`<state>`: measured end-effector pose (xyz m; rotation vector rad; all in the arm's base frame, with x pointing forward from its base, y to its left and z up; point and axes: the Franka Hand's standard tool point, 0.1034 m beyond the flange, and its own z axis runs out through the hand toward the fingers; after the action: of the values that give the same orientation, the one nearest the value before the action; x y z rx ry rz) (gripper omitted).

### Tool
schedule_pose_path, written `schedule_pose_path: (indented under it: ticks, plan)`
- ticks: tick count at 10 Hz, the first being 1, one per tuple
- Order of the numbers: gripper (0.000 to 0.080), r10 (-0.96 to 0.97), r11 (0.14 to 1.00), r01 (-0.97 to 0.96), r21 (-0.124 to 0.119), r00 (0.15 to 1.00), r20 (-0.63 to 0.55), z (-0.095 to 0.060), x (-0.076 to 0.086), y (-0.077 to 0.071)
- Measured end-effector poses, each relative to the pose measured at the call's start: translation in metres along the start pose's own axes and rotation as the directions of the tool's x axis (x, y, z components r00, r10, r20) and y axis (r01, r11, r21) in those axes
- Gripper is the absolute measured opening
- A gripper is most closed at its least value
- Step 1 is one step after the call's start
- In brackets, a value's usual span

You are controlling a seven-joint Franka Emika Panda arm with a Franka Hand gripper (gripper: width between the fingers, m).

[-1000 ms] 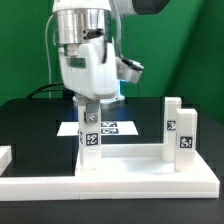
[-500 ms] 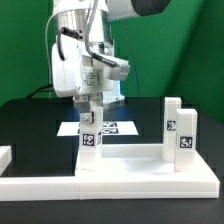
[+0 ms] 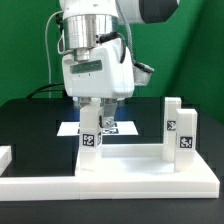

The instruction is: Assemble desk

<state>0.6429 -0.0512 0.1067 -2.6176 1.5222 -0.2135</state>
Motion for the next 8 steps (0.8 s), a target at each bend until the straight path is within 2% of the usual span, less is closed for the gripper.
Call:
schedule_pose_path:
  ticks: [2, 3, 6, 7, 8]
  plan:
    - [0.0649, -0.141, 0.990, 0.141, -0.001, 0.990, -0.001, 0.0000, 0.0010, 0.0007]
    - [0.0649, -0.396, 0.918, 0.396, 0.001, 0.918, 0.035, -0.0042, 0.0094, 0.0006]
    - [0.0620, -0.323, 0.946, 0.324, 0.000, 0.946, 0.035, -0.0031, 0.0083, 0.0003]
    - [0.0436, -0.268, 0.963, 0.268, -0.002, 0.963, 0.035, -0.0030, 0.0081, 0.0003]
    - [0.0436, -0.202, 0.979, 0.203, -0.005, 0.979, 0.036, -0.0026, 0.0080, 0.0008]
